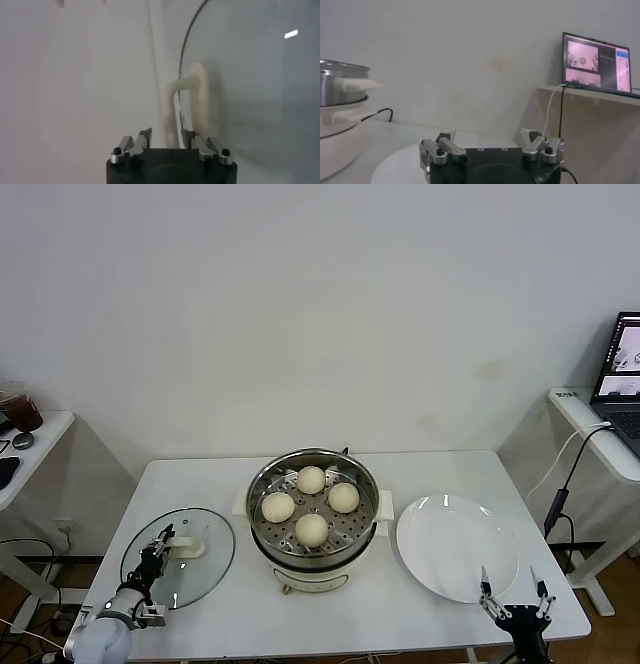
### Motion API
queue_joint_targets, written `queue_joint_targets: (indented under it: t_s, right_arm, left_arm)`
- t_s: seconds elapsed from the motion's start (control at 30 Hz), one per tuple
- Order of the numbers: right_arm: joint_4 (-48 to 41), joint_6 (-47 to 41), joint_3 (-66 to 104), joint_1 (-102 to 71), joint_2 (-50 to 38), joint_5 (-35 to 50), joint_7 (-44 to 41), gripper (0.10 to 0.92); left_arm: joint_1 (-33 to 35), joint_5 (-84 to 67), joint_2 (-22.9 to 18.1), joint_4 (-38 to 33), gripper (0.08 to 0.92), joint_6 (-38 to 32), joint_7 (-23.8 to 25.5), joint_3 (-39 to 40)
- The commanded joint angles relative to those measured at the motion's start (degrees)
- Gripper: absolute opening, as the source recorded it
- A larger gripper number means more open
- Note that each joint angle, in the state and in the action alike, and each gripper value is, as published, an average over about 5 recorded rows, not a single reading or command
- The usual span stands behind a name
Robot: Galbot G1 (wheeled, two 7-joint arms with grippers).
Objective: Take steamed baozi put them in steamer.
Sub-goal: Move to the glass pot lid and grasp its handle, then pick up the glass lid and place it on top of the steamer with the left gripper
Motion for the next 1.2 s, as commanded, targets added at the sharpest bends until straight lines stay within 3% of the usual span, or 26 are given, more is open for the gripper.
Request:
queue_joint_targets:
  t_s: [0.03, 0.2, 0.37, 0.53, 0.67, 0.9, 1.07, 1.2]
  right_arm:
    - [-0.4, 0.2, -0.8, 0.0, -0.1, -0.3, 0.2, 0.823]
    - [-0.9, 0.4, -1.4, 0.2, -0.6, -1.0, 0.3, 0.823]
    - [-0.7, 0.7, -2.7, -0.2, -1.3, -2.0, 0.4, 0.823]
    - [-0.6, 1.1, -4.2, -0.7, -2.3, -2.7, 0.6, 0.823]
    - [-0.6, 1.1, -5.7, -1.1, -3.2, -3.0, 0.5, 0.823]
    - [-0.7, 1.2, -7.1, -0.6, -4.0, -4.1, 0.5, 0.823]
    - [-1.4, 1.7, -7.4, 0.4, -3.0, -6.7, 1.0, 0.823]
    - [-2.5, 2.1, -7.6, 1.4, -1.8, -9.5, 2.0, 0.823]
  left_arm:
    - [-0.1, -4.6, -0.1, -0.3, 0.256, -0.6, -3.9, -0.4]
    - [3.6, -8.2, 0.5, -7.9, 0.181, 0.7, -3.3, -1.1]
    - [11.8, -11.8, 2.7, -21.9, 0.175, 9.4, -1.3, -1.8]
    - [18.8, -16.2, 6.5, -36.5, 0.175, 18.1, 5.5, -4.5]
    - [20.0, -17.3, 9.1, -43.8, 0.175, 24.4, 11.5, -6.5]
    - [13.6, -22.6, 14.8, -52.1, 0.175, 37.9, 19.0, 0.3]
    - [3.3, -23.0, 17.2, -53.0, 0.175, 45.3, 21.0, 14.2]
    - [-6.3, -19.5, 15.6, -49.2, 0.175, 48.5, 23.0, 26.4]
